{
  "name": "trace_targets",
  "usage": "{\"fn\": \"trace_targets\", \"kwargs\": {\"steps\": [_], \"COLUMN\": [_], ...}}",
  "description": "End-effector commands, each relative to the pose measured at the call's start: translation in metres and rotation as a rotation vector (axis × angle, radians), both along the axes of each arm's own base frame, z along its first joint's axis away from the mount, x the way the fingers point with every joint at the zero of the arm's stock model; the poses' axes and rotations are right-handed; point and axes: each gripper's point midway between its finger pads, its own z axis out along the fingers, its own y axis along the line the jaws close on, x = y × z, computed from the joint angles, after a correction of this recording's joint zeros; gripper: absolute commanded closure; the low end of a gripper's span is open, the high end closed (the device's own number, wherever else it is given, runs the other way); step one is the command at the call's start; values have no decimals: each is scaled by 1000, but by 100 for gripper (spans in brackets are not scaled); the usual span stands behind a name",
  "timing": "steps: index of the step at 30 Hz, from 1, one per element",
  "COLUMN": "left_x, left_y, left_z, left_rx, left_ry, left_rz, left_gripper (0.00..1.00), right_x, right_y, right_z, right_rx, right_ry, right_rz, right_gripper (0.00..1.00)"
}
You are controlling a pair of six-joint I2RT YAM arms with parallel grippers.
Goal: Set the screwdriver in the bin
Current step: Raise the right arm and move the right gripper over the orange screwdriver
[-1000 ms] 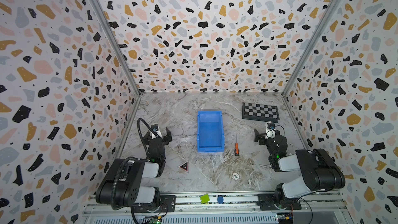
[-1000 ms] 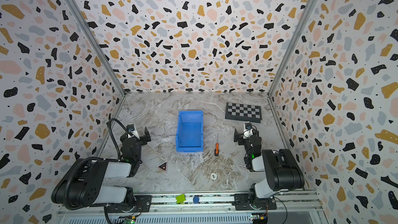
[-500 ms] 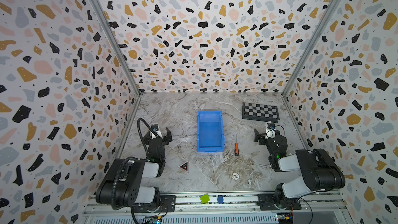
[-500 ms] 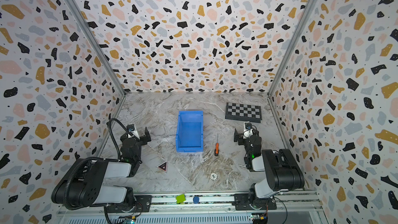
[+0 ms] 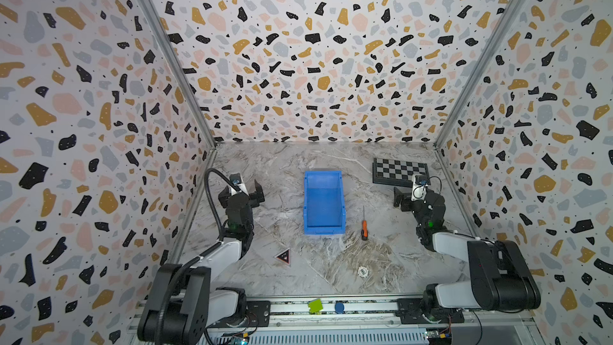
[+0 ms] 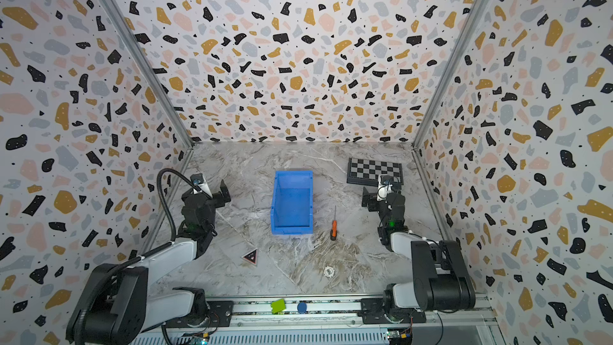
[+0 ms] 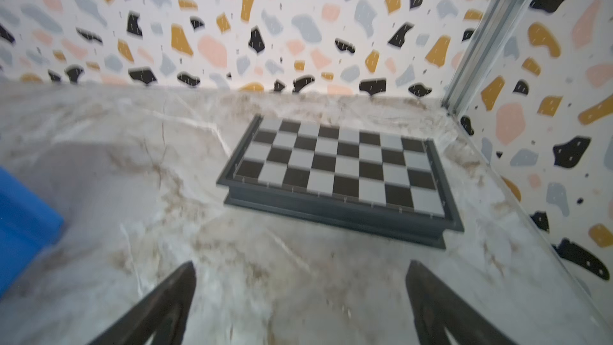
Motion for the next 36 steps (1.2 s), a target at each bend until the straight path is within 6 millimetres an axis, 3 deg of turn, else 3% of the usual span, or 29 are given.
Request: {"fn": "trace_targets", "kwargs": {"steps": [1,6,9,13,19,22,25,30,33,36], "left_x": [3,15,18,20,35,39,40,43,42,40], "left_y": [-10,-25,-32,-35,-46,-50,-45,-44,-42,-35], "left_z": [14,43,45,38,15,9,7,11,15,19], "left_rx": [-96,-248,-338,-382,-399,-406,-380,-363,-345,-314], "left_ry": [45,47,42,55,142,146,150,149,135,136], "left_rz": [-48,-91,-116,-120,-152,-171,-146,-144,-139,-107], "left_gripper": [0,0,0,0,0,0,0,0,0,0], "right_x": [-3,-13,-36,-70,-122,-137,-144,-143,-141,-139], "right_y": [4,11,38,58,98,112,121,138,150,160], "right_z": [17,30,25,18,-4,-14,-28,-45,-57,-67], "right_rx": [71,151,138,41,52,82,128,83,50,16], "right_ry": [141,318,412,493,617,615,650,705,743,773], "right_rz": [-6,-27,43,12,121,137,144,156,175,186], "right_gripper": [1,1,1,1,1,1,0,9,24,25]}}
